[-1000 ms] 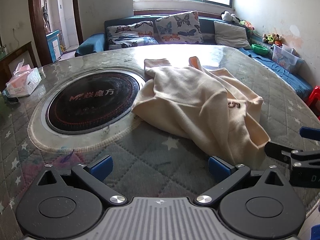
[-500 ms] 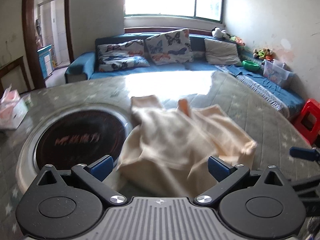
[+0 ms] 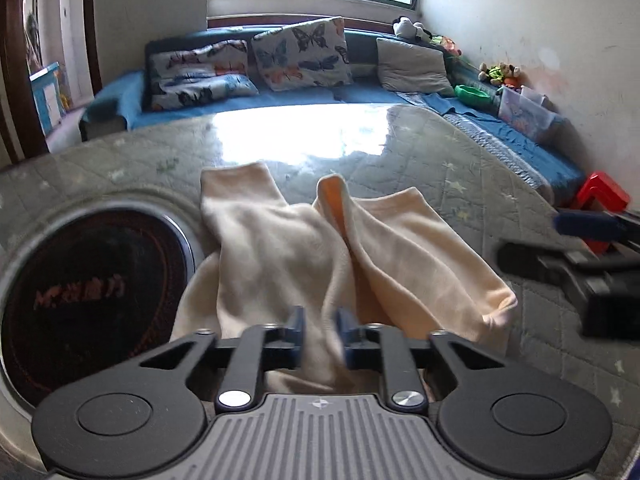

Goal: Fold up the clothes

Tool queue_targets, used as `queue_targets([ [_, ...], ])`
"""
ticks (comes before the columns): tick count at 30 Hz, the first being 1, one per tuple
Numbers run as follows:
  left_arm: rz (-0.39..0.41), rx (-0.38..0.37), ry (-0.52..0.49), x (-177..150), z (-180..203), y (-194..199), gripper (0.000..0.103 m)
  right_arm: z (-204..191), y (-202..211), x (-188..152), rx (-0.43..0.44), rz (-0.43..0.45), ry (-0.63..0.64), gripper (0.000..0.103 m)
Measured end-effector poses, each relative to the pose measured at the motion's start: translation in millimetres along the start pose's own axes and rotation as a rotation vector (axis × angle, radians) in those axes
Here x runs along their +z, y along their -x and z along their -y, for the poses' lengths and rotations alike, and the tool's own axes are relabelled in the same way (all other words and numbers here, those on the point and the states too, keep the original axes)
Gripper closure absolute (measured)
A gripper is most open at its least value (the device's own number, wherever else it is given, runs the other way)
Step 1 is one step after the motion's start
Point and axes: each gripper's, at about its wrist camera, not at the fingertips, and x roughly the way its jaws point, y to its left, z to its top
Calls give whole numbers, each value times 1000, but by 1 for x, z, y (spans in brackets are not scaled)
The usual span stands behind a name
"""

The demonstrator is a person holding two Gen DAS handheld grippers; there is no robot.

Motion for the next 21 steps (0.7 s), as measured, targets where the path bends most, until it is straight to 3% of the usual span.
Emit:
queue_targets([
  [4, 24, -13, 11, -3, -7, 11, 96, -10, -28, 17, 63, -18, 36, 28],
  [9, 30, -11, 36, -4, -16, 18, 97, -28, -66, 37, 139, -48, 81, 41],
  [12, 31, -14, 54, -3, -23, 22, 97, -36, -88, 44, 132, -68, 113, 49],
  [14, 33, -15, 59, -2, -26, 24, 96, -35, -99, 46, 142, -83, 100, 61],
  [18, 35, -6, 61, 1, -29, 23, 95, -31, -118, 46, 162, -128, 87, 67],
  [21, 31, 12, 76, 6, -33, 19, 90, -28, -126, 42, 178, -151, 90, 90],
])
